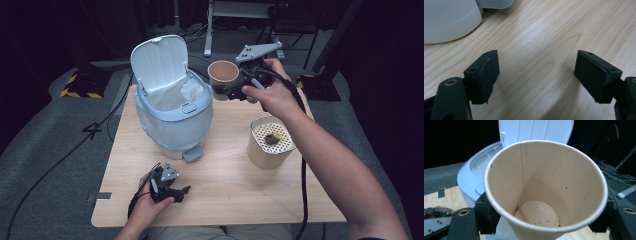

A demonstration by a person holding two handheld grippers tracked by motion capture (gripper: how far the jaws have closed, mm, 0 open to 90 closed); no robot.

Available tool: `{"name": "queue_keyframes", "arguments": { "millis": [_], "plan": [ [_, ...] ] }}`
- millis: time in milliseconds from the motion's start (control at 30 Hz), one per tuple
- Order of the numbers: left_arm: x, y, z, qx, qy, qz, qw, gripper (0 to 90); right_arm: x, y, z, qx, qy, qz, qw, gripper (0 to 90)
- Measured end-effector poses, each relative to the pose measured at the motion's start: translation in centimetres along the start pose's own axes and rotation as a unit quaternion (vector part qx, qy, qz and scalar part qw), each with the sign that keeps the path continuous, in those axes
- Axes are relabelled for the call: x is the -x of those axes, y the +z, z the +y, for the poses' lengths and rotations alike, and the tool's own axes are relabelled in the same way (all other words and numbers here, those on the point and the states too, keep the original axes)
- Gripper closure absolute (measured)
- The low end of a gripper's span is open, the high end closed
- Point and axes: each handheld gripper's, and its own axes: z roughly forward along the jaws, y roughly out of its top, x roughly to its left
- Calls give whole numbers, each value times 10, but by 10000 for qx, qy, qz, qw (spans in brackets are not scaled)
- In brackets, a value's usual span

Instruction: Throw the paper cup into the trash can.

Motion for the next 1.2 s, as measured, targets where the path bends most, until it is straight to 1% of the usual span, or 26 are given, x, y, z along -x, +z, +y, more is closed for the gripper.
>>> {"name": "queue_keyframes", "arguments": {
  "millis": [100, 133, 167, 200, 233, 267, 300, 367, 400, 433, 500, 567, 600, 633, 700, 733, 767, 800, 833, 900, 1000, 1067, 1100, 1133, 1167, 1200],
  "plan": [
    [0, 0, -1, 21, -58, -12, 10000, 210, -2, 11, 6, 50, -16, 57, 10000, 272],
    [0, 0, -1, 21, -58, -12, 10000, 210, -2, 11, 6, 50, -16, 57, 10000, 272],
    [1, 0, -1, -3, 34, 56, 10000, 209, -4, 18, 10, 90, -27, 80, 9999, 272],
    [1, 0, -1, -3, 34, 56, 10000, 209, -4, 18, 10, 90, -27, 80, 9999, 272],
    [2, 0, -1, 1, 7, 49, 10000, 210, -6, 26, 13, 147, -48, 111, 9998, 270],
    [2, 0, -1, -1, 23, 59, 10000, 210, -6, 26, 13, 147, -48, 111, 9998, 270],
    [2, 0, -1, 5, 19, 57, 10000, 210, -8, 34, 17, 242, -65, 101, 9996, 268],
    [2, 0, -1, 2, 10, 48, 10000, 209, -9, 42, 19, 390, -6, 125, 9992, 266],
    [2, 0, -1, 2, 10, 48, 10000, 209, -9, 42, 19, 390, -6, 125, 9992, 266],
    [2, 0, -1, 2, 10, 47, 10000, 209, -11, 50, 20, 466, 37, 167, 9988, 265],
    [2, 0, -1, 4, 6, 46, 10000, 209, -11, 53, 21, 468, 23, 170, 9988, 264],
    [2, 0, -1, 1, 4, 44, 10000, 209, -15, 68, 21, 472, -9, 150, 9988, 262],
    [2, 0, -1, 1, 4, 44, 10000, 209, -16, 72, 21, 461, -4, 142, 9988, 261],
    [1, 0, 0, -22, 54, 58, 10000, 209, -17, 78, 21, 426, 16, 128, 9990, 261],
    [1, 0, 0, -19, 52, 58, 10000, 208, -18, 86, 20, 297, 15, 84, 9995, 261],
    [1, 0, 0, -19, 52, 58, 10000, 207, -18, 86, 20, 297, 15, 84, 9995, 261],
    [1, 0, 0, -18, 52, 56, 10000, 207, -19, 89, 20, 236, -7, 71, 9997, 261],
    [1, 0, 0, -15, 33, 42, 10000, 207, -20, 95, 20, 192, 18, 116, 9997, 261],
    [1, 0, 0, -12, 14, 32, 10000, 207, -20, 97, 20, 186, 31, 133, 9997, 261],
    [1, 0, 0, -11, 11, 26, 10000, 206, -22, 105, 20, 121, 36, 124, 9998, 261],
    [1, 0, 0, -11, 11, 28, 10000, 206, -23, 112, 21, 16, 30, 104, 9999, 261],
    [1, 0, 0, -12, 17, 34, 10000, 206, -24, 115, 21, -54, 39, 122, 9999, 260],
    [1, 0, 0, -12, 17, 33, 10000, 206, -24, 118, 21, -134, 58, 175, 9997, 258],
    [1, 0, 0, -12, 17, 33, 10000, 206, -24, 118, 21, -134, 58, 175, 9997, 258],
    [1, 0, 0, -12, 16, 34, 10000, 206, -25, 121, 21, -194, 38, 199, 9996, 243],
    [1, 0, 0, -12, 19, 35, 10000, 206, -25, 122, 21, -210, 4, 205, 9996, 202]
  ]
}}
